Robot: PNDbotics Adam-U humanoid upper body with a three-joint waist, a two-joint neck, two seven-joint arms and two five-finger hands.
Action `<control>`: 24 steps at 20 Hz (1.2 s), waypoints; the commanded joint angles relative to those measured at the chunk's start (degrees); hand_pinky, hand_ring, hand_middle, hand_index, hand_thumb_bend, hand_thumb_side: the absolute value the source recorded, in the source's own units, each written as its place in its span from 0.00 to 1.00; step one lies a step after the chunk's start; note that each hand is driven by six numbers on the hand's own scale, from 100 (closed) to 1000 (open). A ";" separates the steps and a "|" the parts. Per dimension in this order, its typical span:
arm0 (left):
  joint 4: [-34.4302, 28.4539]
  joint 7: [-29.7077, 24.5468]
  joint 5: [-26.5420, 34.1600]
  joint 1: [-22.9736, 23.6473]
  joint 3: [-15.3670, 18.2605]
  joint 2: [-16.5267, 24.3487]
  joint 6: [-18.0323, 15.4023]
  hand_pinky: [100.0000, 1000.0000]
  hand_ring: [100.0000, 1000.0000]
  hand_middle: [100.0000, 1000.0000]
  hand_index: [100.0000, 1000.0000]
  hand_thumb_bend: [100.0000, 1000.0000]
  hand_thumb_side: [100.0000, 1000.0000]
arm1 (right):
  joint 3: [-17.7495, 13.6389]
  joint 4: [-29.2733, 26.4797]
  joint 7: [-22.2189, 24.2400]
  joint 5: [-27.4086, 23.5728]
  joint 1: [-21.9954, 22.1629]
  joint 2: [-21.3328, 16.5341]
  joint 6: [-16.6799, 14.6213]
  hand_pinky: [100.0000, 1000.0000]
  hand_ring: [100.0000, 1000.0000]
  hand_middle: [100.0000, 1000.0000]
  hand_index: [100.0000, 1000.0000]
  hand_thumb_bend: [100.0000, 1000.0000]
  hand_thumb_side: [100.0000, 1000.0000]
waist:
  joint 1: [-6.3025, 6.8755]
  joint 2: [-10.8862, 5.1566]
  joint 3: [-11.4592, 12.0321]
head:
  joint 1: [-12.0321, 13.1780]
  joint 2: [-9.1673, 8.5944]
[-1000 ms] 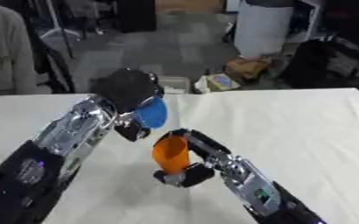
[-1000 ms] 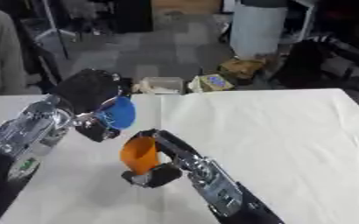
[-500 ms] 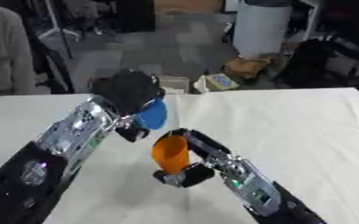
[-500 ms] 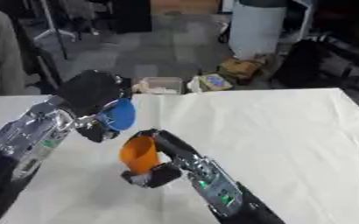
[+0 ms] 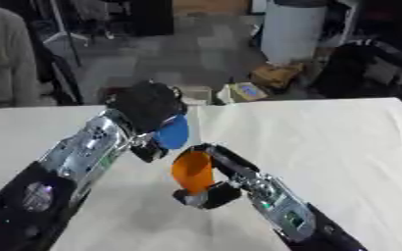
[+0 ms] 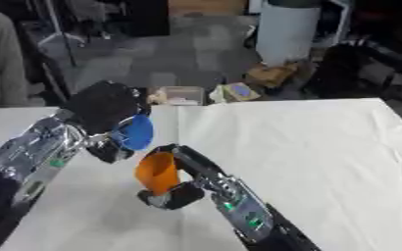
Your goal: Pour the contents of one cup into another cup.
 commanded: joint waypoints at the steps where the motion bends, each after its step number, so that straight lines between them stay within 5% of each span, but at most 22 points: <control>1: -1.39 -0.60 -0.02 -0.95 0.22 1.05 -0.04 0.06 0.10 0.08 0.57 0.05 0.04 | -0.19 -1.08 -0.14 -0.47 -0.89 -0.88 -0.02 0.29 0.24 0.25 0.68 0.14 0.00 | 0.06 -0.90 0.13 | -0.21 0.13; 24: -1.67 -3.32 -6.91 -1.00 -0.97 0.86 -4.07 0.09 0.10 0.06 0.59 0.00 0.08 | 0.05 -1.44 -0.16 -0.59 -0.89 -0.98 0.21 0.29 0.24 0.25 0.68 0.12 0.00 | 0.18 -0.89 -0.02 | -0.97 1.09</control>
